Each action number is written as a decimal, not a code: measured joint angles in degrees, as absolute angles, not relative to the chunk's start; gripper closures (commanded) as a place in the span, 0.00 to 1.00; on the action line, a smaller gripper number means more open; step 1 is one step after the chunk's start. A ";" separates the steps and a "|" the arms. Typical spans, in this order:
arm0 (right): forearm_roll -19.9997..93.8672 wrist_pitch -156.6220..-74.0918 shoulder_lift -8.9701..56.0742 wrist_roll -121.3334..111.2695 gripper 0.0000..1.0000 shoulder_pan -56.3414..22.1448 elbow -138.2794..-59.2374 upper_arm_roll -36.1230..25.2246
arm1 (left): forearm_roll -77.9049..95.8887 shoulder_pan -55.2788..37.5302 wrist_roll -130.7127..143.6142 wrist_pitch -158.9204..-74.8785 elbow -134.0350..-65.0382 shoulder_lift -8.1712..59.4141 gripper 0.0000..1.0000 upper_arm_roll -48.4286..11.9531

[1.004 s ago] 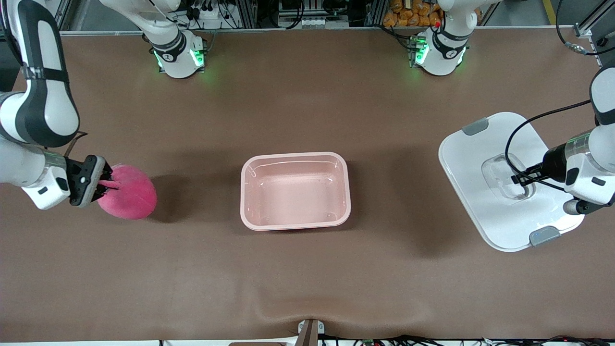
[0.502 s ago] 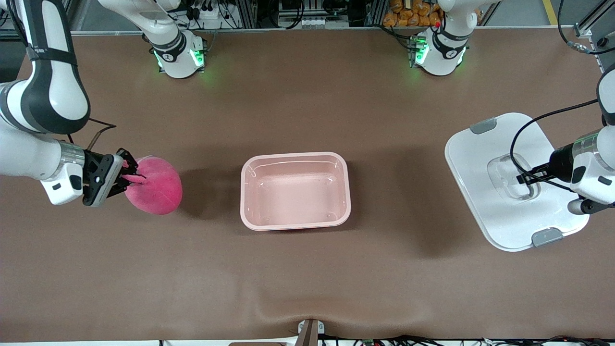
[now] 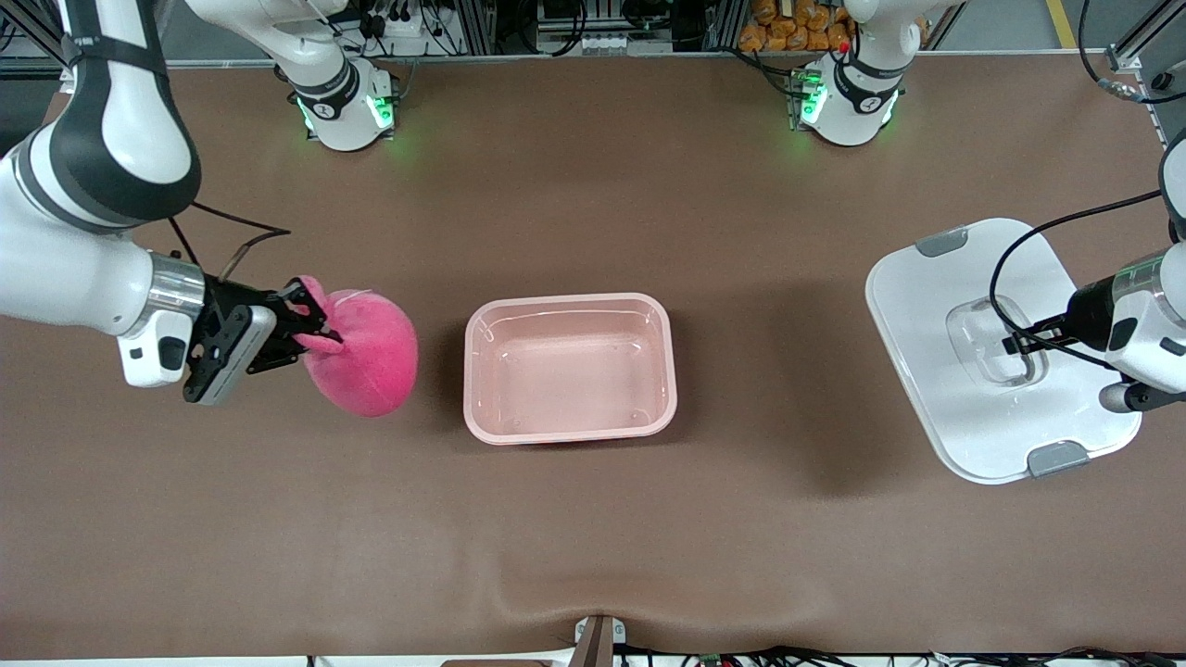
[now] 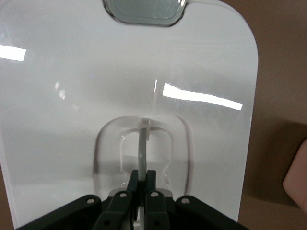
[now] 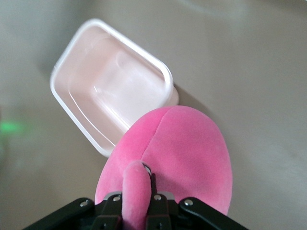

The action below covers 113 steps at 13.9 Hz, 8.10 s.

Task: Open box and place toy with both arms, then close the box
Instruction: 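Carry the pink toy with the right gripper into the pink tub, then open the right gripper to release the toy and withdraw it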

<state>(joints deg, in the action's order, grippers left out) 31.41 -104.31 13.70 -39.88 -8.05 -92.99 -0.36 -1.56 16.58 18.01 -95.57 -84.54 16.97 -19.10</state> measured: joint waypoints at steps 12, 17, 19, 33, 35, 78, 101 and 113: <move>33.67 -115.13 22.08 -9.64 1.00 -21.54 -86.94 -0.37 | -0.66 16.58 18.00 -95.57 -84.76 17.30 1.00 -19.12; 33.67 -116.76 23.89 -9.60 1.00 -23.31 -86.25 -0.40 | -0.66 16.75 18.00 -95.57 -84.79 17.67 1.00 -19.07; 33.67 -117.42 24.13 -9.59 1.00 -24.50 -86.06 -0.40 | -0.65 16.94 18.00 -95.57 -84.79 17.83 1.00 -19.06; 33.22 -119.12 27.84 -9.66 1.00 -25.79 -86.04 -0.45 | 1.22 19.10 13.79 -95.57 -84.80 18.20 1.00 -19.07; 33.13 -119.25 28.51 -9.67 1.00 -25.84 -86.03 -0.45 | 1.29 19.08 13.79 -95.57 -84.80 18.20 1.00 -19.13; 27.81 -149.13 44.91 2.58 0.00 -41.29 -84.48 -0.52 | 1.35 19.00 12.29 -95.62 -84.68 18.38 1.00 -19.29; 28.43 -150.99 45.80 11.68 0.00 -41.66 -78.52 0.96 | 1.35 19.26 12.16 -95.62 -84.66 18.38 1.00 -19.24; 29.08 -154.53 46.79 16.95 0.00 -44.62 -75.98 1.57 | 1.35 19.27 12.16 -95.62 -84.63 18.38 1.00 -19.25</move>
<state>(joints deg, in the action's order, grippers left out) 29.08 -154.53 46.79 16.95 -44.62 -75.98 1.57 1.35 19.27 12.16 -95.62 -84.63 18.38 -19.25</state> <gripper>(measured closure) 0.000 0.934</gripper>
